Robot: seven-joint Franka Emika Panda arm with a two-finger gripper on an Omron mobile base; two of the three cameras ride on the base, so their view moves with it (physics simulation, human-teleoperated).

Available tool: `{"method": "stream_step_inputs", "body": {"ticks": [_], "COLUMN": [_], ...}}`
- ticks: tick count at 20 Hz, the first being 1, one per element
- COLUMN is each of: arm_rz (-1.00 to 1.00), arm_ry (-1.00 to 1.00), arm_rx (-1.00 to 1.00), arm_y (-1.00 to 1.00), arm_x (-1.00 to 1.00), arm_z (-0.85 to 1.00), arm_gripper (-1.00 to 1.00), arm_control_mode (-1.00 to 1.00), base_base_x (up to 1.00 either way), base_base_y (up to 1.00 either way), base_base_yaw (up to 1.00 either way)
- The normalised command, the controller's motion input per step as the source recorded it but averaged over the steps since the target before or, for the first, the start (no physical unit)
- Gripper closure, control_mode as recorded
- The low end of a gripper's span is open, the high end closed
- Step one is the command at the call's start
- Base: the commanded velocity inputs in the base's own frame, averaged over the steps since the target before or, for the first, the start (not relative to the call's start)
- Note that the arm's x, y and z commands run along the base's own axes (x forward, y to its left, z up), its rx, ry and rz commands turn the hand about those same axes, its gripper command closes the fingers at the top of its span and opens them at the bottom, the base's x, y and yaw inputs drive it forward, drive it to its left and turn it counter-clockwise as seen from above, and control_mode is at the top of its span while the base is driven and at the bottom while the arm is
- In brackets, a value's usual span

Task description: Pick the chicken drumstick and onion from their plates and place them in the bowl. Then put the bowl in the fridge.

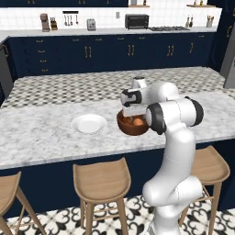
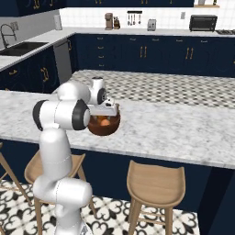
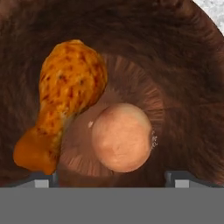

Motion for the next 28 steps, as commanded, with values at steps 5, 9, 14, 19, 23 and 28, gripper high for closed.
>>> {"method": "stream_step_inputs", "body": {"ticks": [5,9,14,19,23,28], "arm_rz": [-0.01,-0.14,-0.07,-0.08,-0.11,-0.04], "arm_ry": [0.0,0.08,0.0,0.0,0.06,0.07], "arm_rx": [-0.01,0.15,0.16,0.0,-0.01,0.0], "arm_y": [-0.13,-0.91,-0.54,-0.01,0.0,0.0], "arm_x": [-0.04,-0.05,-0.02,0.28,0.04,-0.01], "arm_z": [0.55,0.24,0.01,-0.16,-0.44,-0.45], "arm_gripper": [-1.0,-1.0,-1.0,-1.0,-1.0,-1.0], "arm_control_mode": [-1.0,-1.0,-1.0,-1.0,-1.0,-1.0], "base_base_x": [0.0,0.0,0.0,0.0,0.0,0.0], "base_base_y": [0.0,0.0,0.0,0.0,0.0,0.0], "base_base_yaw": [0.0,0.0,0.0,0.0,0.0,0.0]}}
